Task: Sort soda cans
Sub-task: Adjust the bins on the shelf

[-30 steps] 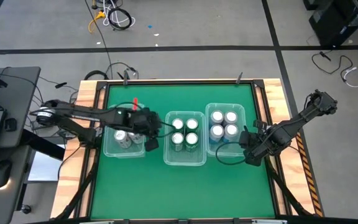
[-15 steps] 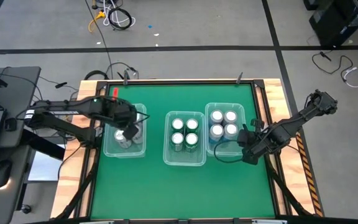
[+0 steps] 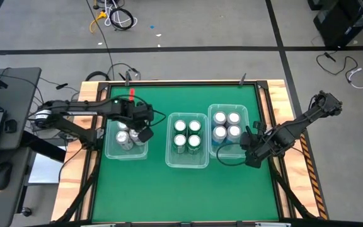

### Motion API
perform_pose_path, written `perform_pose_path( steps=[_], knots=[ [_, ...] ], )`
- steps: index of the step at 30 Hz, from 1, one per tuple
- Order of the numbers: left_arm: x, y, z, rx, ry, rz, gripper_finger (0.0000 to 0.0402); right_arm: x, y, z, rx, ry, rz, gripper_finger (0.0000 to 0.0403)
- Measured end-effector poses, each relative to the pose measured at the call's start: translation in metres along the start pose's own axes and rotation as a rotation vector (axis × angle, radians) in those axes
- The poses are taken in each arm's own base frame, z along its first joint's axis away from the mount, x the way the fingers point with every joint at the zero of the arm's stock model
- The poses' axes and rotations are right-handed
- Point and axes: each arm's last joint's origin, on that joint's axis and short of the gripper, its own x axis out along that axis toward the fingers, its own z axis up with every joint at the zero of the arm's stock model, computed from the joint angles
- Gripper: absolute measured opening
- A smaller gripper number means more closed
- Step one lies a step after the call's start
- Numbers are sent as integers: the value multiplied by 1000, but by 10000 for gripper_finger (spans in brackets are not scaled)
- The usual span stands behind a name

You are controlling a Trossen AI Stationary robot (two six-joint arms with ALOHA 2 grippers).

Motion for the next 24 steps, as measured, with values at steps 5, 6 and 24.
perform_pose_path(
  steps=[5,6,24],
  knots=[
    [9,-7,7,27,-14,-32,0,0,-1,-1,-6,8,-9,0],
    [10,-8,9,32,-25,-44,0,0,-1,-1,-7,8,-10,0],
    [5,-24,33,66,-244,-262,0,0,-2,0,-30,-19,-33,0]
  ],
)
